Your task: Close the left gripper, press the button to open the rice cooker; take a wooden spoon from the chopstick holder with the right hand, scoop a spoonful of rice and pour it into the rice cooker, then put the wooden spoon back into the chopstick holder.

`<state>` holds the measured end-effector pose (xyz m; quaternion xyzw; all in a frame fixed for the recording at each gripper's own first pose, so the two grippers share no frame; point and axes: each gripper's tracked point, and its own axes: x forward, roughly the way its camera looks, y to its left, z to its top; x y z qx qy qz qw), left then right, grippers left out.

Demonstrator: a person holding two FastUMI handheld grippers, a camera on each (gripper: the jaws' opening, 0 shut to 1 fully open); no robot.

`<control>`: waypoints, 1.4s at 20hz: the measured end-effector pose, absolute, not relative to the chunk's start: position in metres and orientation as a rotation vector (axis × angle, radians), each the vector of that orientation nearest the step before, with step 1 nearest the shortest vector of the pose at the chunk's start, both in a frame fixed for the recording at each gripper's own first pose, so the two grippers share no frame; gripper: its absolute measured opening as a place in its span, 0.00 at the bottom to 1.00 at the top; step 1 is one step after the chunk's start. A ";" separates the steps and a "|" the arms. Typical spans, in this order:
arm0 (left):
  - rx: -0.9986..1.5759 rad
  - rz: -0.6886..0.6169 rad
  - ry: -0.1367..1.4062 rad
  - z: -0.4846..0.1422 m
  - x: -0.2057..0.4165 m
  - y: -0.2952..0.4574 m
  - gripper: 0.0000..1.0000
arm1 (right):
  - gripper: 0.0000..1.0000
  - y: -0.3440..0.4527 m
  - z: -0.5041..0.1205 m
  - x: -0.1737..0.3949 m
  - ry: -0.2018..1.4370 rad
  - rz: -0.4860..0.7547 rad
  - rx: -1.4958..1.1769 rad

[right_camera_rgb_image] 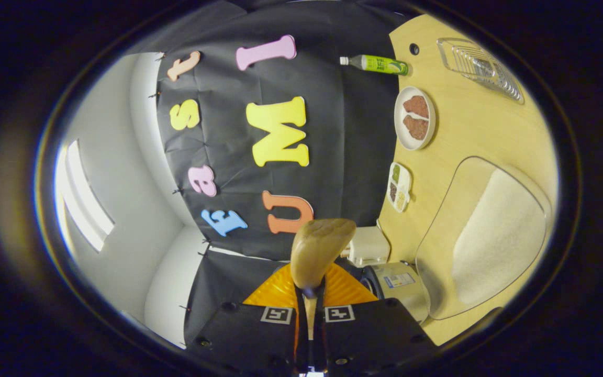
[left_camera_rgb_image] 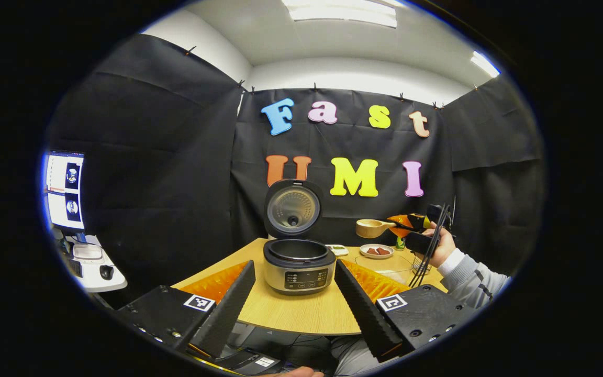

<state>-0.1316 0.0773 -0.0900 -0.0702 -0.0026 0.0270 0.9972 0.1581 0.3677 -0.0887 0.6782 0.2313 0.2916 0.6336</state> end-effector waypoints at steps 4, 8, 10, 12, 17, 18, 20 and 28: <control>-0.148 0.079 -0.014 -0.091 -0.144 0.096 0.97 | 0.09 0.425 -0.066 0.159 0.545 0.700 1.412; -0.155 0.106 -0.011 -0.097 -0.152 0.113 0.97 | 0.08 0.478 -0.063 0.159 0.555 0.692 1.202; -0.164 0.113 0.004 -0.103 -0.155 0.117 0.97 | 0.09 0.496 -0.067 0.155 0.577 0.683 1.142; -0.183 0.119 0.004 -0.105 -0.158 0.120 0.94 | 0.09 0.513 -0.065 0.152 0.587 0.681 1.107; -0.228 0.099 0.008 -0.109 -0.163 0.124 0.94 | 0.09 0.532 -0.063 0.160 0.529 0.651 0.901; -0.232 0.103 0.007 -0.107 -0.165 0.128 0.94 | 0.09 0.534 -0.064 0.163 0.520 0.644 0.853; -0.216 0.129 -0.013 -0.101 -0.172 0.138 0.95 | 0.09 0.537 -0.066 0.167 0.496 0.638 0.771; -0.175 0.175 -0.033 -0.098 -0.181 0.150 0.94 | 0.10 0.555 -0.031 0.141 0.209 0.682 0.372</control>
